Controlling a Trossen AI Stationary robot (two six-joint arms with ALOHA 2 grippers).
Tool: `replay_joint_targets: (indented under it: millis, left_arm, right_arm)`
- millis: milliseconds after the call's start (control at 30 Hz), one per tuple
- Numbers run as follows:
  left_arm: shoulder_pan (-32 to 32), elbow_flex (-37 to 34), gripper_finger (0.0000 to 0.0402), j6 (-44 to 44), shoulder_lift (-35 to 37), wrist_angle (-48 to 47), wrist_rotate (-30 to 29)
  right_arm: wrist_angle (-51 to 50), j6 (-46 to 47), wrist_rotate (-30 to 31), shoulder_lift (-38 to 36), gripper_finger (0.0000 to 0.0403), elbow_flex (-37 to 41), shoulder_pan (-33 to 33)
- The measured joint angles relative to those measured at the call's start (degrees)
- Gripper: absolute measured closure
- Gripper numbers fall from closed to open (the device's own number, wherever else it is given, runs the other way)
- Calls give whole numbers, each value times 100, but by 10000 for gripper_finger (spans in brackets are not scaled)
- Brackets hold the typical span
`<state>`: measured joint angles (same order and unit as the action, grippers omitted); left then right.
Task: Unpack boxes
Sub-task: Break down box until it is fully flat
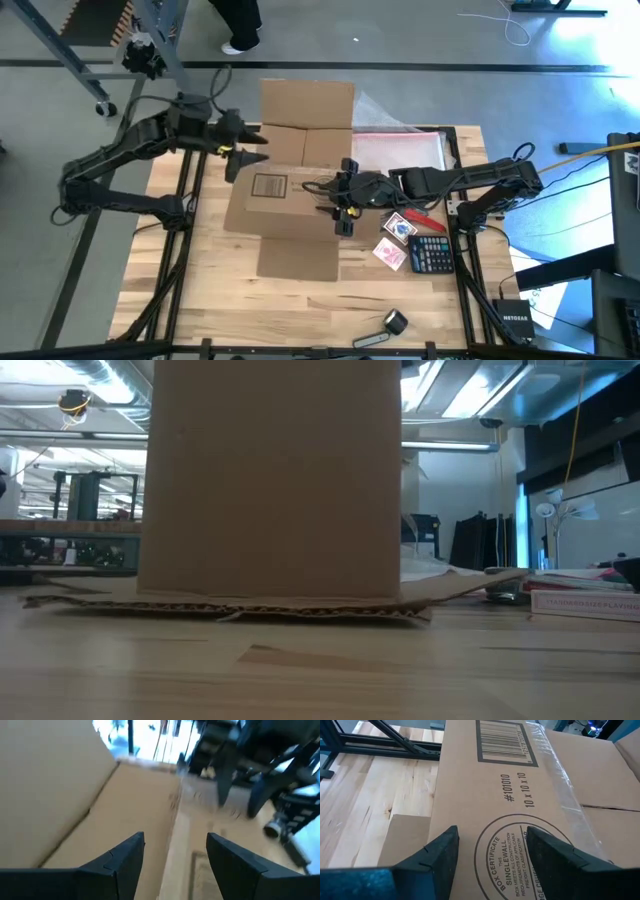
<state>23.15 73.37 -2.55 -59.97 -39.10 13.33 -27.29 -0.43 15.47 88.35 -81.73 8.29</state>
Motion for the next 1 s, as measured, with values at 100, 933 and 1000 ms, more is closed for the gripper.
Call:
replay_joint_targets:
  millis: [100,933,1000]
  left_arm:
    - [107,-138,192,-85,-118,-207,5]
    - [449,-556,192,-27,-386,-38,2844]
    - [382,-556,192,135,-386,243,3346]
  right_arm:
    - [-83,0,-5,7,178,-79,27]
    - [57,-294,-788,453,178,-321,74]
    - [51,-331,-729,464,178,-321,74]
